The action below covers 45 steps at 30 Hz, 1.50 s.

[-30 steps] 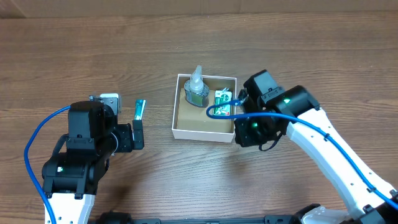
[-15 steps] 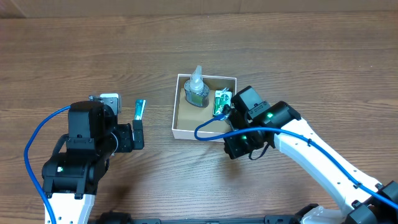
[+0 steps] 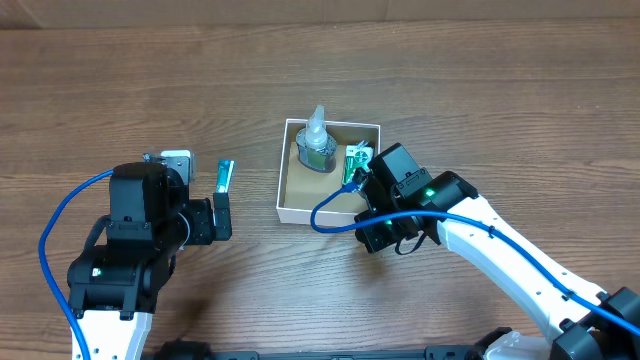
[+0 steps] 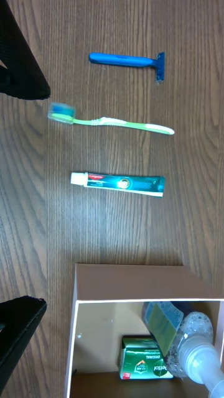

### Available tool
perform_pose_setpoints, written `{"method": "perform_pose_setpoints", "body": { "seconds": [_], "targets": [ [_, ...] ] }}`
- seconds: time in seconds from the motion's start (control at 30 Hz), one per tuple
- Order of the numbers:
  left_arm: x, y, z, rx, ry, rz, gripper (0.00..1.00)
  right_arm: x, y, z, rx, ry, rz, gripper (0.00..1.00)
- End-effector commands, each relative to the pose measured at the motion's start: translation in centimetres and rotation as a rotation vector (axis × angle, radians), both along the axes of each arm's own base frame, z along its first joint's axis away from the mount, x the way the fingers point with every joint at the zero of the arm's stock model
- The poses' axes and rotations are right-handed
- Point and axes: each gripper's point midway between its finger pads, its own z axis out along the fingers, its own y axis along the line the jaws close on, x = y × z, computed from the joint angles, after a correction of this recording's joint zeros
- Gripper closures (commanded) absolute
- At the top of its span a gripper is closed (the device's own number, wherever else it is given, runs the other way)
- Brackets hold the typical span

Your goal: Pack container

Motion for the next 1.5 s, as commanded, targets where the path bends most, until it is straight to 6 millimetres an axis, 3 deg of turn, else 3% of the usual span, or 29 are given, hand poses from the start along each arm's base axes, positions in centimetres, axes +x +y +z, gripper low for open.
{"method": "perform_pose_setpoints", "body": {
  "seconds": [0.0,0.57,0.83,0.97,1.0,1.07,1.13,1.17,1.27,1.3,1.4,1.47],
  "targets": [
    [0.3,-0.4,0.9,-0.019,-0.023,-0.007,0.00,1.8,-1.2,-0.5,-0.083,-0.075,-0.073,0.91],
    [0.2,-0.4,0.9,-0.019,-0.019,-0.007,0.00,3.5,-2.2,-0.5,-0.139,-0.146,-0.142,0.89],
    [0.2,-0.4,0.9,-0.019,-0.019,-0.007,0.00,1.5,-2.2,-0.8,-0.130,-0.057,-0.116,0.89],
    [0.2,-0.4,0.9,-0.018,-0.019,-0.007,0.00,1.1,-1.4,0.5,-0.067,-0.053,-0.125,0.88],
    [0.2,-0.4,0.9,-0.018,-0.019,-0.007,0.00,1.4,-1.5,1.7,-0.051,-0.080,-0.162,0.87],
    [0.3,-0.4,0.9,-0.018,-0.019,-0.007,0.00,2.3,-2.7,3.3,-0.064,-0.143,-0.259,0.83],
    [0.3,-0.3,0.8,-0.014,-0.019,-0.004,0.00,3.5,-5.1,5.4,-0.100,-0.230,-0.414,0.80],
    [0.3,-0.2,0.8,-0.008,-0.019,0.000,0.00,4.1,-7.0,6.9,-0.113,-0.286,-0.517,0.70],
    [0.3,0.0,0.9,0.002,-0.021,0.008,0.00,4.8,-9.9,9.4,-0.096,-0.370,-0.643,0.19],
    [0.3,0.0,0.9,0.002,-0.021,0.009,0.00,5.0,-10.9,10.1,-0.082,-0.389,-0.677,0.10],
    [0.3,0.0,0.9,0.001,-0.021,0.010,0.00,5.2,-14.1,11.3,-0.078,-0.412,-0.782,0.01],
    [0.3,0.0,0.9,-0.022,-0.019,0.041,0.00,5.1,-15.5,11.0,-0.082,-0.386,-0.793,0.00]
  ]
}}
